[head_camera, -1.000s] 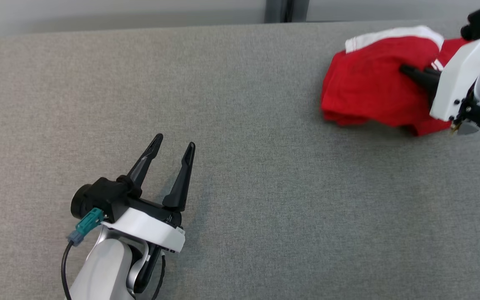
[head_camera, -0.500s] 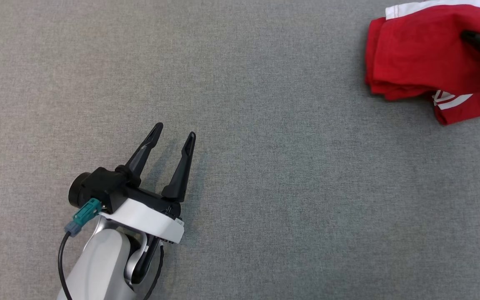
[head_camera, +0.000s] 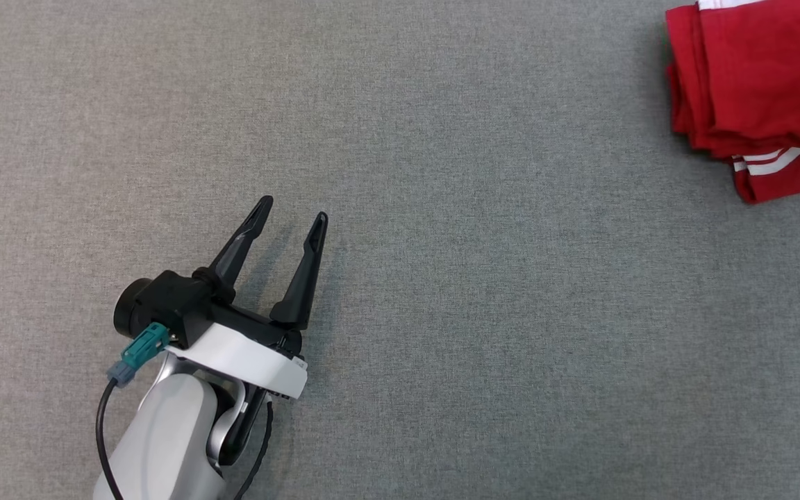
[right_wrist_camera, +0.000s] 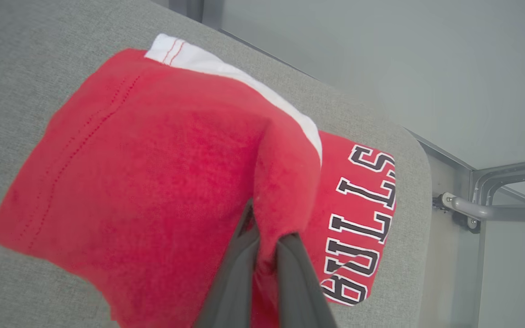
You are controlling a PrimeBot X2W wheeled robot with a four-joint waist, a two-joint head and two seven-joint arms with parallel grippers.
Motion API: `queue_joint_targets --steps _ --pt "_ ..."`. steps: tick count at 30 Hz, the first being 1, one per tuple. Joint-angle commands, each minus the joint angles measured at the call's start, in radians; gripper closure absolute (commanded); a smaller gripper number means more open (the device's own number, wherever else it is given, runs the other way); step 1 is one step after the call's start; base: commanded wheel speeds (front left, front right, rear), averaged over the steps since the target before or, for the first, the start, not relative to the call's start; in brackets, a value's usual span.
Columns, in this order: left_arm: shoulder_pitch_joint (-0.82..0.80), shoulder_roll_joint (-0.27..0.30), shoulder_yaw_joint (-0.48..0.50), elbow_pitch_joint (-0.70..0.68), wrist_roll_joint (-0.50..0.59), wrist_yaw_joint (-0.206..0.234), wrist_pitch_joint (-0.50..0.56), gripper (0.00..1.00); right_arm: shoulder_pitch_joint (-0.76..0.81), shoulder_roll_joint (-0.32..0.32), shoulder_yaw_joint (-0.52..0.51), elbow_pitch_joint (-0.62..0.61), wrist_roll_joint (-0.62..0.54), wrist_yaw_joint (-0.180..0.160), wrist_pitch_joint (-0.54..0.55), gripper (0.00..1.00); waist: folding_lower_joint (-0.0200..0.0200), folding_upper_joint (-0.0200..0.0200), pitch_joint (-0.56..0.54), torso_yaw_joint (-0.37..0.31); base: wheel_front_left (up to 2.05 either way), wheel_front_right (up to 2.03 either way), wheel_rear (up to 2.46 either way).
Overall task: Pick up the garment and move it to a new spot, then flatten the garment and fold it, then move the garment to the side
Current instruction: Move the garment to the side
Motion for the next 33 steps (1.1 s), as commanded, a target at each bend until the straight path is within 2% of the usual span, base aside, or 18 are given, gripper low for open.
queue_joint_targets --steps 1,2,3,4,12,19,25,27,33 --pt "-0.025 0.003 0.002 0.000 -0.006 -0.001 -0.001 0.00 -0.013 0.009 0.002 0.024 -0.015 0.000 -0.005 0.93 0.0000 0.0000 -0.001 0.000 0.00 0.00 0.00" --pt "-0.026 0.004 0.002 0.000 -0.006 -0.001 -0.001 0.00 -0.011 0.016 -0.001 0.047 -0.015 0.000 -0.002 0.75 0.0000 0.0000 0.000 0.000 0.00 0.00 0.00" --pt "-0.027 0.004 0.001 0.000 -0.005 -0.001 -0.001 0.00 -0.010 0.023 -0.003 0.072 -0.019 0.000 0.007 0.52 0.0000 0.0000 0.001 0.000 0.00 0.00 0.00" --pt "-0.026 0.004 0.001 0.000 -0.005 -0.001 -0.001 0.00 -0.009 0.032 -0.002 0.090 -0.029 0.000 0.008 0.00 0.0000 0.0000 0.000 0.000 0.00 0.00 0.00" --pt "0.002 0.007 0.011 0.012 -0.005 -0.001 -0.001 0.00 0.037 0.101 -0.012 0.205 -0.028 0.000 0.000 0.00 0.0000 0.0000 -0.045 -0.007 0.00 0.00 0.00" --pt "0.033 0.009 0.024 0.023 -0.003 -0.001 -0.001 0.00 0.041 0.127 -0.007 0.251 -0.078 0.000 -0.066 0.00 0.0000 0.0000 -0.116 -0.029 0.00 0.00 0.00" --pt "0.076 0.017 0.051 0.019 -0.008 0.013 -0.001 0.00 0.046 0.168 -0.018 0.259 -0.118 0.000 -0.219 0.00 0.0000 0.0000 -0.212 -0.057 0.00 0.00 0.00" --pt "0.101 0.026 0.072 0.010 -0.014 0.024 -0.001 0.00 0.057 0.182 -0.029 0.236 -0.122 0.000 -0.307 0.00 0.0000 0.0000 -0.257 -0.070 0.00 0.00 0.00" --pt "0.152 0.045 0.107 -0.019 -0.021 0.053 -0.001 0.00 0.084 0.194 -0.078 0.198 -0.139 0.000 -0.489 0.00 0.0000 0.0000 -0.312 -0.081 0.00 0.00 0.00"
